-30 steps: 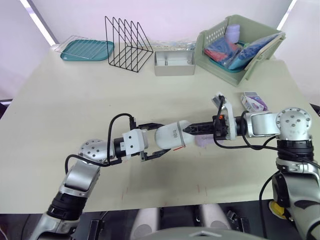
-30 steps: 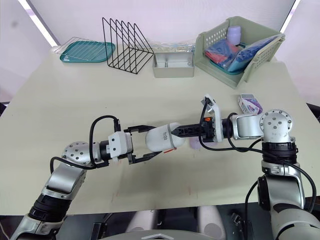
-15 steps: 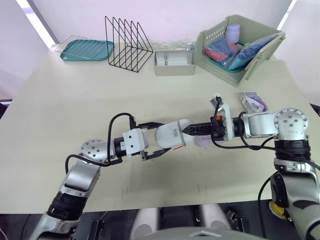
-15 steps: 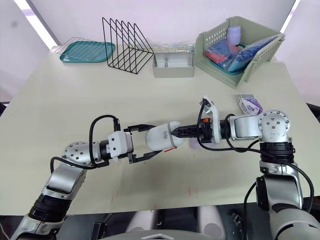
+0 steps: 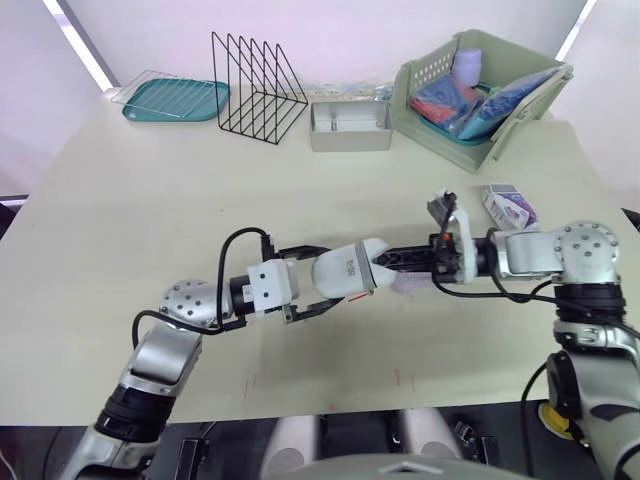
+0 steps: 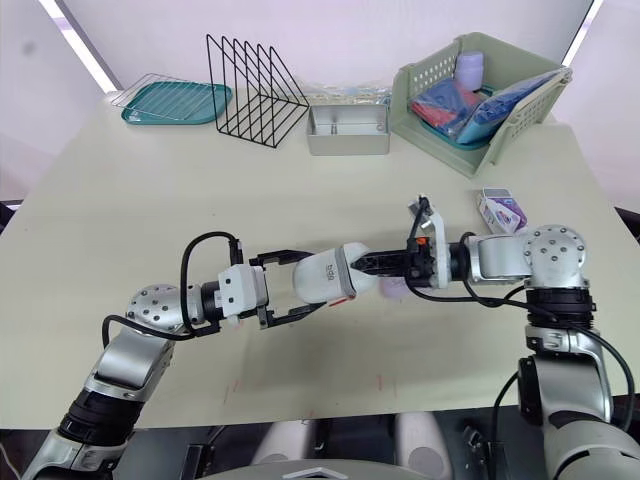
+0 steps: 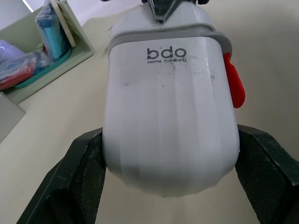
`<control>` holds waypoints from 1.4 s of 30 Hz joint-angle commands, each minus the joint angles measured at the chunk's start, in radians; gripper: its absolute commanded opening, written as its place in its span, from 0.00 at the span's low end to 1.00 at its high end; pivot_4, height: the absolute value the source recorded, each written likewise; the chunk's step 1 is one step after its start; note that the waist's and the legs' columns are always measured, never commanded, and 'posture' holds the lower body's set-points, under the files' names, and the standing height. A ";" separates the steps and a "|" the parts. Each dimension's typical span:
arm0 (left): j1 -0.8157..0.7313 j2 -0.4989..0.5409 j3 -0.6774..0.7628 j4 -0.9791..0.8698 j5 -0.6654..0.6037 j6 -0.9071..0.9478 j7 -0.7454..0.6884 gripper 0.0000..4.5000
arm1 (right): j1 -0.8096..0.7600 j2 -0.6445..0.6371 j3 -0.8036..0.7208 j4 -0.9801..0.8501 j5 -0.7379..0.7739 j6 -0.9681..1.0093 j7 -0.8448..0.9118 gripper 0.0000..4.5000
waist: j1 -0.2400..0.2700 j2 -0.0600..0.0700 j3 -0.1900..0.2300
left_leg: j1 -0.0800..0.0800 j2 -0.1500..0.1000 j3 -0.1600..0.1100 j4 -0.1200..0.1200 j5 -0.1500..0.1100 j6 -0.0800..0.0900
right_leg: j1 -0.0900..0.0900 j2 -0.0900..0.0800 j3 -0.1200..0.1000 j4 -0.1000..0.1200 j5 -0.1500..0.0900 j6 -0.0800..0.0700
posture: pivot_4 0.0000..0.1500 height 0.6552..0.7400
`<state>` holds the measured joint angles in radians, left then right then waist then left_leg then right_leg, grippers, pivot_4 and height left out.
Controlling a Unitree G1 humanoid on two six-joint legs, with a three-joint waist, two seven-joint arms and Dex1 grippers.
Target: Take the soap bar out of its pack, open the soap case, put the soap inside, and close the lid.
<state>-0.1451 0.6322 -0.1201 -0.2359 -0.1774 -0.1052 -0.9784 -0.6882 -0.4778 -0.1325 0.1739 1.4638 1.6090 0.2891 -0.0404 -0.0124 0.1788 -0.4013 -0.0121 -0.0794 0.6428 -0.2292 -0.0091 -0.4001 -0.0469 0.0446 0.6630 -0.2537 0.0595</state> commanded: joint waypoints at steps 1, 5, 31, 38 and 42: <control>0.007 0.008 0.013 -0.022 -0.009 -0.006 0.005 0.76 | 0.000 -0.031 0.024 -0.025 0.110 0.005 0.070 0.42 | -0.001 0.000 0.000 | 0.000 0.000 0.000 0.000 0.000 0.000 | 0.000 0.000 0.000 0.000 0.000 0.000 | 1.00 1.00; 0.010 0.013 0.015 -0.025 -0.011 -0.003 0.007 0.76 | 0.007 -0.043 0.031 -0.023 0.120 0.005 0.067 0.42 | -0.002 0.000 0.000 | 0.000 0.001 0.000 0.000 0.000 0.000 | 0.000 0.001 0.000 0.000 0.000 0.000 | 1.00 1.00; 0.027 0.010 0.016 0.020 -0.011 -0.004 0.010 0.76 | -0.049 -0.276 -0.007 0.076 -0.523 -0.231 0.049 0.42 | -0.001 0.000 0.000 | 0.000 0.000 0.002 -0.001 0.000 0.000 | 0.000 0.000 0.001 -0.001 0.000 0.000 | 1.00 1.00; 0.035 0.013 0.023 0.017 -0.011 -0.004 0.014 0.76 | -0.060 -0.191 -0.026 0.105 -0.655 -0.290 0.022 0.42 | 0.000 0.000 0.000 | 0.000 0.000 0.002 -0.001 0.000 0.000 | 0.000 0.000 0.001 -0.001 0.000 0.000 | 1.00 1.00; 0.041 0.017 0.025 0.012 -0.011 -0.003 0.018 0.76 | -0.068 -0.171 -0.019 0.110 -0.699 -0.278 0.032 0.42 | -0.001 0.000 0.000 | 0.000 0.000 0.002 -0.001 0.000 0.000 | 0.000 0.000 0.001 -0.001 0.000 0.000 | 1.00 1.00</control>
<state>-0.1057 0.6430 -0.1204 -0.2030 -0.1791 -0.0944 -0.9686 -0.7392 -0.6464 -0.1368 0.2850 0.7853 1.3280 0.3226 -0.0410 -0.0122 0.1790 -0.4009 -0.0117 -0.0778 0.6422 -0.2293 -0.0089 -0.4003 -0.0467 0.0458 0.6622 -0.2538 0.0598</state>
